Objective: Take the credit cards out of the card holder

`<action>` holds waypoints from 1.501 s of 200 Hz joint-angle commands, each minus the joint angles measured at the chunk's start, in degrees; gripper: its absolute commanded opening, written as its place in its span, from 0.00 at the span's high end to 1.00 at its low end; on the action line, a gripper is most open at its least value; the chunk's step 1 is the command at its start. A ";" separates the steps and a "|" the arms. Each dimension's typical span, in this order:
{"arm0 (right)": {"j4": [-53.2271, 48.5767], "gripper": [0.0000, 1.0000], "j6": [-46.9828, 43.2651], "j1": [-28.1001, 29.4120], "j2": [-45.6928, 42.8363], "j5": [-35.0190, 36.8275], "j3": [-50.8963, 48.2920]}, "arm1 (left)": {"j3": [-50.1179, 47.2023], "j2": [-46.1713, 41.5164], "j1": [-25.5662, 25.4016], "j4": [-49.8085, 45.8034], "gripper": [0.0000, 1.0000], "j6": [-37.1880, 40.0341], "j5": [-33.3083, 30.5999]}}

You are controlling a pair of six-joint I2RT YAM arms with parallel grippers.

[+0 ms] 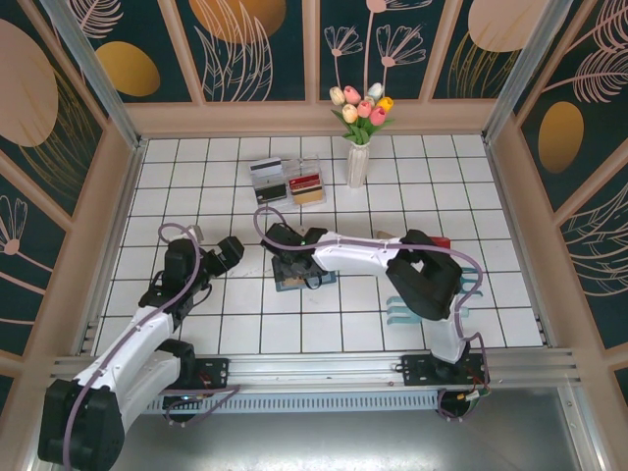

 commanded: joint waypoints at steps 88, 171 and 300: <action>-1.24 0.19 -4.47 -0.71 2.60 -2.64 0.60 | -1.92 -0.08 0.23 6.30 0.02 -0.11 -0.36; 6.14 0.27 -4.57 -2.16 -1.33 -8.18 -5.37 | -3.10 -0.17 0.26 9.77 0.02 -0.52 6.26; 13.85 0.24 -3.61 -4.98 -6.37 -14.35 -11.76 | -2.27 3.87 0.28 13.44 0.02 -1.56 16.85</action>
